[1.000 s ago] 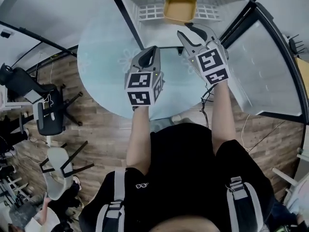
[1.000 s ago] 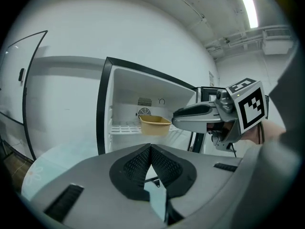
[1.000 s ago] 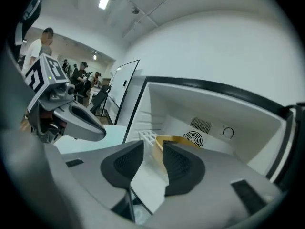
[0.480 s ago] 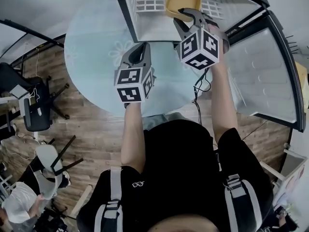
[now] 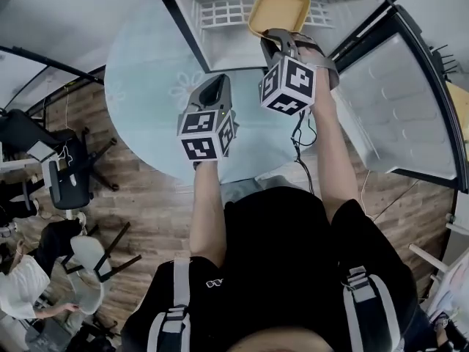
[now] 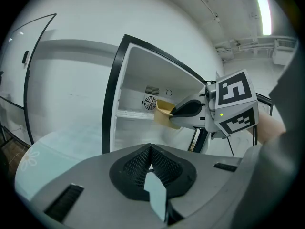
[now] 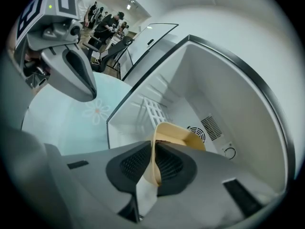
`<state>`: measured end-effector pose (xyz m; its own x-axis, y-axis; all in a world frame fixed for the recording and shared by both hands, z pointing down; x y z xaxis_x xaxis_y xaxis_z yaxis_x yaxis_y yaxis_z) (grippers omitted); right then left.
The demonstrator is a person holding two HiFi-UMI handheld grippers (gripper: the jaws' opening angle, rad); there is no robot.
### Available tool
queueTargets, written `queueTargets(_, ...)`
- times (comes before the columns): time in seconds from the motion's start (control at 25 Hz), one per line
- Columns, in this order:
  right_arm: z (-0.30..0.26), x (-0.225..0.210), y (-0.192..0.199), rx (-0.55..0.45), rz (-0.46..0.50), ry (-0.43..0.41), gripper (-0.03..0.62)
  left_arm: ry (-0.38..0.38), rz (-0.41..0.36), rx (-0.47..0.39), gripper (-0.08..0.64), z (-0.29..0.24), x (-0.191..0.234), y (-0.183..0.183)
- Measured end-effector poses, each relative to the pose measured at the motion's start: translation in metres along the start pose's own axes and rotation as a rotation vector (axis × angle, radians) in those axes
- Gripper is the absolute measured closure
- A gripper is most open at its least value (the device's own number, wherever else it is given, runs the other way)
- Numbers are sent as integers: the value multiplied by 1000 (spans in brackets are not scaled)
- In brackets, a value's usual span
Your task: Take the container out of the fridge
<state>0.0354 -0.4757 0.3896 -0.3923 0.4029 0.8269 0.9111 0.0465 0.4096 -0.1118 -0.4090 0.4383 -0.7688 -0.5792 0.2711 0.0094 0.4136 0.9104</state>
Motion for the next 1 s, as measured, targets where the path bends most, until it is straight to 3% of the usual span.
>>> queueTargets(0.36,63,-20,2,-221,-325,27,565,36,-94,-54,560,7,-47,-31)
queueTargets(0.6,111,-26,17,-397,-680,-18,566,81,-139,-130,560,16,-83,-46)
queueTargets(0.8,130,-21,36,-452,-893,-64,568,75,-150,-193,560,22,-104,-50)
queueTargets(1.0,135,-2,56,-443,-1052,-124,569,63,-150,-211,560,29,-115,-41)
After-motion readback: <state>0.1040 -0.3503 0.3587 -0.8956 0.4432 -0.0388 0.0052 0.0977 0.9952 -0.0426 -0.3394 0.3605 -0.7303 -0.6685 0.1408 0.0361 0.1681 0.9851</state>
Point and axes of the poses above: the fingertips, and each gripper's own axes: z backward along the fingers, x to its left, y out of its underside, the point moved 8 cm from there along z, backward along the fingers, and after that the axes turned 10 degrees about y, right-handed, at the moved point
